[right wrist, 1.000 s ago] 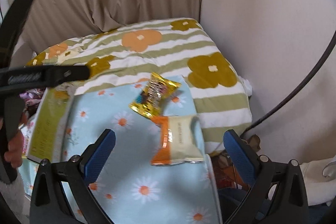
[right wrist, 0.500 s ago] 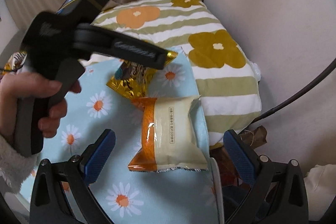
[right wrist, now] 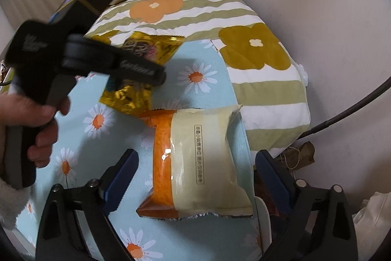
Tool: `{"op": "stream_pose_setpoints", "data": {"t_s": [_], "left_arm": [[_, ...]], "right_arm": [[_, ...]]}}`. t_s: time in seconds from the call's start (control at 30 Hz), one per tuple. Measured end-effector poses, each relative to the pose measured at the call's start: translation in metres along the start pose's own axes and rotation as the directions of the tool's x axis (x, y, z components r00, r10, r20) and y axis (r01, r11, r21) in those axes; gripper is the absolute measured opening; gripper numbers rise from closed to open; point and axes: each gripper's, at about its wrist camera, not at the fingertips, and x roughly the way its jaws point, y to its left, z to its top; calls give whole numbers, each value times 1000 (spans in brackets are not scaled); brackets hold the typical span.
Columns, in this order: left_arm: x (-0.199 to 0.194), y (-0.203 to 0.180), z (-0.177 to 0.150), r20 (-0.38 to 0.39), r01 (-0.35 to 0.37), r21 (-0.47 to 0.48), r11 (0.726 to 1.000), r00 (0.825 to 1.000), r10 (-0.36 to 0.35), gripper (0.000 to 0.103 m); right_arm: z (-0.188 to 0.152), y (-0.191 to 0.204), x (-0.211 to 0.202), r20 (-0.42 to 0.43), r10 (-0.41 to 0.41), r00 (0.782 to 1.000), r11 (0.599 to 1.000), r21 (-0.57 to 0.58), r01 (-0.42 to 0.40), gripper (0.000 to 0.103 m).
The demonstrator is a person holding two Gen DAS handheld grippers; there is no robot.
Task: Organize snacks
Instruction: 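Grasp gold Pillows bag with left tool while right tool grasps orange-cream packet, then lift gold bag and orange-cream packet and carry both over the box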
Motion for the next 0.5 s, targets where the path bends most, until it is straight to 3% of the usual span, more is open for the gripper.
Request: {"op": "stream_pose_setpoints", "data": {"t_s": [0.5], "left_arm": [[-23,29,-78,-40,-69,-111,991,997,64,49]], "right_arm": [[0,10,16,-10,18,1000,998,-53,-18,78]]}}
